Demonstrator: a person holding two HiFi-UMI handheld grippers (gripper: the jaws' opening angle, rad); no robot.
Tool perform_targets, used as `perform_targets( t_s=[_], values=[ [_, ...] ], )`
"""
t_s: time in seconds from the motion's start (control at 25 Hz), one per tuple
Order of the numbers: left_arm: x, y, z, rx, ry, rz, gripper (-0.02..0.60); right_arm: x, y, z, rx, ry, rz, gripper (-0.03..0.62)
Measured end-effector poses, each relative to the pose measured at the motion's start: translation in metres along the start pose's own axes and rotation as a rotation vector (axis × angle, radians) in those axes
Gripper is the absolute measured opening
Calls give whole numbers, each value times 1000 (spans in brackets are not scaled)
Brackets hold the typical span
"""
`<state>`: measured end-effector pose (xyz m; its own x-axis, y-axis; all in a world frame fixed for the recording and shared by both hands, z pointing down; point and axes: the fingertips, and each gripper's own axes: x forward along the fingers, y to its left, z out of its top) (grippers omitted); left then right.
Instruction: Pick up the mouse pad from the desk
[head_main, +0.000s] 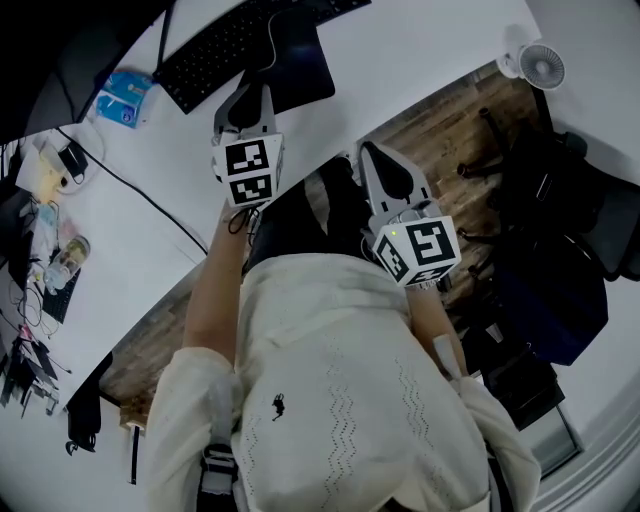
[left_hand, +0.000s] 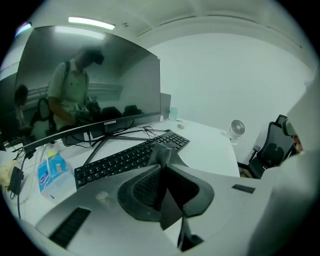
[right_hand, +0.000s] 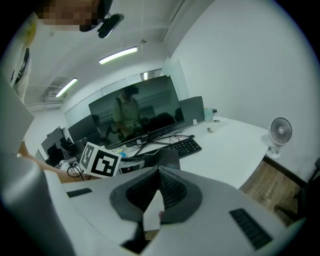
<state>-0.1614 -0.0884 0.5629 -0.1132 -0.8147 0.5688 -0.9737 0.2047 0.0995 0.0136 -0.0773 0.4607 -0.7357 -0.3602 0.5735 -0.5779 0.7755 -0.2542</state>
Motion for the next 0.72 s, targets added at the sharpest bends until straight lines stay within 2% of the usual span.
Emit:
perform_targets(
  t_s=[0.72],
  values=[
    [-20, -39, -16, -9, 25, 8, 37, -15, -22, -4, 9, -16, 51, 2]
  ],
)
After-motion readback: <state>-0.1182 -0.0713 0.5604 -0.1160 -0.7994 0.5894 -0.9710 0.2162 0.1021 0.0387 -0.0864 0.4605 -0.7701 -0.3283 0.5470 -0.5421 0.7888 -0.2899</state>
